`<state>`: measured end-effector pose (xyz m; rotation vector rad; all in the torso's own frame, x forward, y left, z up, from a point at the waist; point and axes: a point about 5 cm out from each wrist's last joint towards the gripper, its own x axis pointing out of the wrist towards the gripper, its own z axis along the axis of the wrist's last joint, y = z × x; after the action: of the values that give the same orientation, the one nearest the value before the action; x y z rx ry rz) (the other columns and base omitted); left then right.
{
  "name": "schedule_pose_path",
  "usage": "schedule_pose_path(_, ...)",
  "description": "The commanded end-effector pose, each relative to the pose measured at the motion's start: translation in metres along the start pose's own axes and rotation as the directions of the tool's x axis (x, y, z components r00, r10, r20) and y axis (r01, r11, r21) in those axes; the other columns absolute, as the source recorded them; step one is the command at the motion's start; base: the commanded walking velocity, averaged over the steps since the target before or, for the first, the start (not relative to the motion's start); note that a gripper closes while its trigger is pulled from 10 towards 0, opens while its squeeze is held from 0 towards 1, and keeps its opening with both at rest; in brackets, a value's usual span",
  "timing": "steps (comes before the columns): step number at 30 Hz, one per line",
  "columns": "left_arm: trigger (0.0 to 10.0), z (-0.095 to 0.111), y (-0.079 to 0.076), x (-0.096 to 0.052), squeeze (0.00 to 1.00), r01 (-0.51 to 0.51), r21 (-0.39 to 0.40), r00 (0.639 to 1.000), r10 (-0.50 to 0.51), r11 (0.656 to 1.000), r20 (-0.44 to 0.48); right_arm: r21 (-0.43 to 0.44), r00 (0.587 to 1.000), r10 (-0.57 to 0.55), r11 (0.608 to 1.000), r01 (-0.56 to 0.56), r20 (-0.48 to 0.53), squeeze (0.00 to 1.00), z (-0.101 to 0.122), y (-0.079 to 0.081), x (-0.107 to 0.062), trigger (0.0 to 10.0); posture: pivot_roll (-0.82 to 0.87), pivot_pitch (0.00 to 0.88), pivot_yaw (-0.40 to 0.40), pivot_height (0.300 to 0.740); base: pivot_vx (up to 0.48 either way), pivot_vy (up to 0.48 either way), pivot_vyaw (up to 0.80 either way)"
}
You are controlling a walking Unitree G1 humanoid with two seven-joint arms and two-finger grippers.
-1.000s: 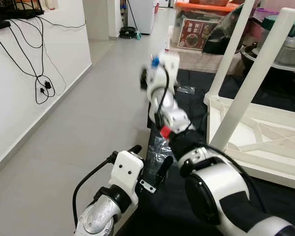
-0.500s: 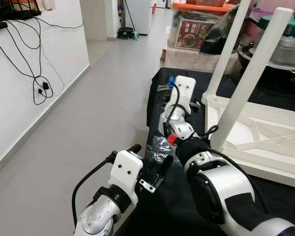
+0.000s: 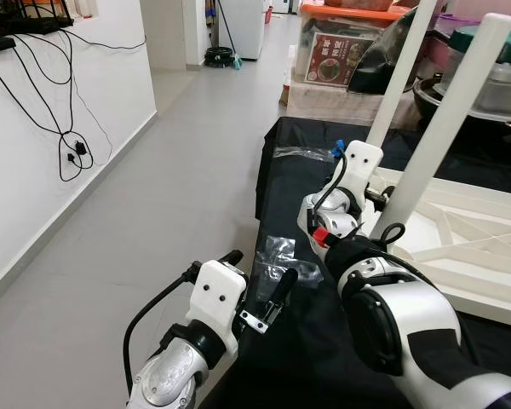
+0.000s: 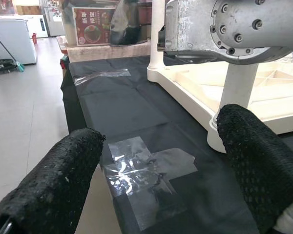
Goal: Building children table
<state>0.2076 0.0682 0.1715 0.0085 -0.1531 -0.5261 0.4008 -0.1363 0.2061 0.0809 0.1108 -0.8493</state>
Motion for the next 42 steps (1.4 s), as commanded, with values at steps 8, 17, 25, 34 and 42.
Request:
schedule_pose_path(8, 10.0, 0.000, 0.001, -0.002, 0.00, -0.011, -0.001, 1.000, 0.011, 1.000, -0.011, -0.053, 0.985, -0.172, 0.984, 0.171, -0.016, 0.00, -0.021, -0.040, 0.029, 10.0, 0.10, 0.037, -0.084, 0.740, 0.000, 0.000, 0.00)
schedule_pose_path(17, 10.0, -0.001, 0.002, -0.003, 0.00, -0.016, -0.008, 1.000, 0.016, 1.000, -0.014, -0.169, 0.942, -0.336, 0.928, 0.331, 0.002, 0.00, -0.061, -0.130, 0.058, 10.0, 0.10, 0.048, -0.074, 0.740, 0.000, 0.000, 0.00)
schedule_pose_path(25, 10.0, -0.002, 0.001, -0.004, 0.00, -0.009, -0.007, 1.000, 0.009, 1.000, -0.021, -0.198, 0.981, -0.180, 0.961, 0.191, 0.073, 0.00, -0.050, -0.182, 0.061, 10.0, 0.09, 0.049, -0.065, 0.740, 0.000, 0.000, 0.00)
schedule_pose_path(34, 10.0, -0.002, 0.000, -0.005, 0.00, -0.005, -0.007, 1.000, 0.005, 1.000, -0.023, -0.407, 0.973, -0.217, 0.884, 0.230, 0.080, 0.00, -0.050, -0.256, 0.078, 10.0, 0.09, 0.044, -0.062, 0.740, 0.000, 0.000, 0.00)
schedule_pose_path(42, 10.0, -0.002, -0.002, -0.006, 0.00, 0.000, -0.006, 1.000, -0.001, 1.000, -0.027, -0.353, 0.995, -0.062, 0.931, 0.087, 0.083, 0.00, -0.041, -0.234, 0.081, 10.0, 0.09, 0.037, -0.059, 0.740, 0.000, 0.000, 0.00)
